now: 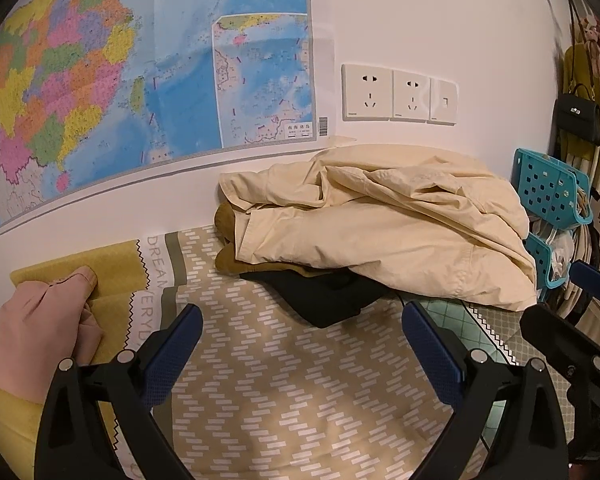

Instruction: Fold large clothes

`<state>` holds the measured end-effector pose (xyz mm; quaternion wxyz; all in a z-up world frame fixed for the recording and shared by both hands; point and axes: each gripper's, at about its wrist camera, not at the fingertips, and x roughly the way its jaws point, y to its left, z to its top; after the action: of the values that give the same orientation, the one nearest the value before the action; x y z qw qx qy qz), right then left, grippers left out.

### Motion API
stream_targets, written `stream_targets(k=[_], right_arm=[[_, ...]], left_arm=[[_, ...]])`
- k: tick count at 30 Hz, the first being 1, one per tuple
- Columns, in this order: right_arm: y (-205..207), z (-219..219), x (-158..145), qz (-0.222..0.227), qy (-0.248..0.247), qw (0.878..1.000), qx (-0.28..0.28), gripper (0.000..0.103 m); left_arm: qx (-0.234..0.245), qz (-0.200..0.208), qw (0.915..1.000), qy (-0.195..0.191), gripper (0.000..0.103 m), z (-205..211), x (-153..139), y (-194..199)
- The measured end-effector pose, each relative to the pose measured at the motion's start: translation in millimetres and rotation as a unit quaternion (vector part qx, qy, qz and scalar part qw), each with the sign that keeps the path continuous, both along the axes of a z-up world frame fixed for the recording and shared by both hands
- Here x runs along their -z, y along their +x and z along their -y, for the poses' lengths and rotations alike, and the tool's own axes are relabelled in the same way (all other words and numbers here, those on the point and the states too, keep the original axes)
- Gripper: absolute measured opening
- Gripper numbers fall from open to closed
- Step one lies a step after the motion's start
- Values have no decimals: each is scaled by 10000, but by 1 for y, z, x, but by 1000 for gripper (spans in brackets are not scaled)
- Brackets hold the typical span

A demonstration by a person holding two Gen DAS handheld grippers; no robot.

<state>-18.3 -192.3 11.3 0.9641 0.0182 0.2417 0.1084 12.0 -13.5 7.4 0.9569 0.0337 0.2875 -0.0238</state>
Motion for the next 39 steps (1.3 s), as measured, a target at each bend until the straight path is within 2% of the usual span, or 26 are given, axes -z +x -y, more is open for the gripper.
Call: stream_targets(k=[31,39], right_arm=[[7,-4,-2,-30,-74,9999,-73,98],[22,-8,-6,-42,-162,9997,-156,98]], left_arm=[[-25,-85,9999,-58,97,-1,5,4],[-75,-222,9997,-118,97,-6,11,19]])
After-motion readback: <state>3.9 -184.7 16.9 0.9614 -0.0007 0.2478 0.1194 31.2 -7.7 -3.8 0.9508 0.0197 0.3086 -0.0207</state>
